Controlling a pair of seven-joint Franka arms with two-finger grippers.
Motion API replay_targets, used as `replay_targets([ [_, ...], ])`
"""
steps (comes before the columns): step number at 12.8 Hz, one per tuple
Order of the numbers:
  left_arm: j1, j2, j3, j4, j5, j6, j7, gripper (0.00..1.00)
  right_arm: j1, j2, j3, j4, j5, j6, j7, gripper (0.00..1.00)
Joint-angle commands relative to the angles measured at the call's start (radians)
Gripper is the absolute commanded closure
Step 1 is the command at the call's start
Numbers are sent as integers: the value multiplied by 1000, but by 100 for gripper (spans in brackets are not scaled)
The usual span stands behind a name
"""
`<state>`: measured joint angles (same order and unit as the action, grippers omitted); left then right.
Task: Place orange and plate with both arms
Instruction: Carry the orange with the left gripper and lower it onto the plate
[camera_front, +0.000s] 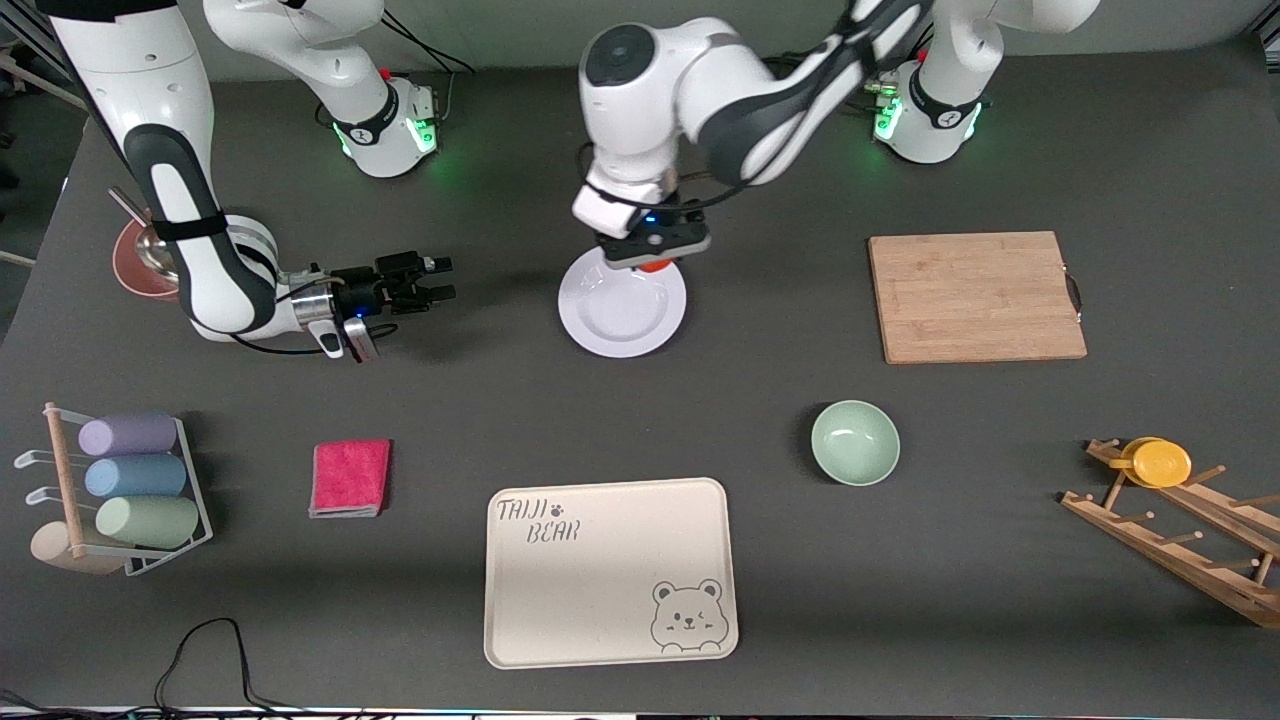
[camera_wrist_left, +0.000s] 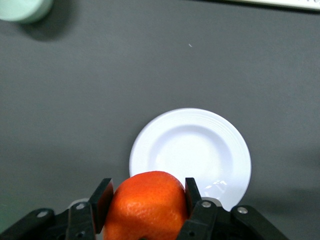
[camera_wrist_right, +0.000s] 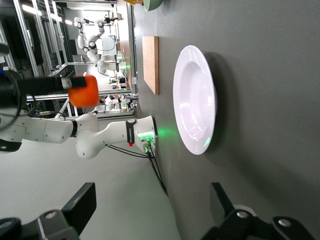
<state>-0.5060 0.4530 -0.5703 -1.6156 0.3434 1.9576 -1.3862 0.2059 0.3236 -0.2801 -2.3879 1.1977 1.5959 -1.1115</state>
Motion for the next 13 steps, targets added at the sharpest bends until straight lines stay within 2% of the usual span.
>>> replay_targets([
  [1, -92, 125, 18, 92, 81, 21, -120, 42, 10, 35, -5, 1, 48, 9, -31, 0],
  [5, -111, 248, 26, 88, 195, 142, -198, 42, 49, 92, -4, 10, 137, 33, -30, 0],
  [7, -112, 279, 39, 83, 200, 181, -205, 42, 49, 106, -2, 10, 149, 84, -30, 0],
  [13, -118, 354, 69, 74, 227, 248, -206, 42, 75, 143, -2, 12, 212, 102, -74, 0],
])
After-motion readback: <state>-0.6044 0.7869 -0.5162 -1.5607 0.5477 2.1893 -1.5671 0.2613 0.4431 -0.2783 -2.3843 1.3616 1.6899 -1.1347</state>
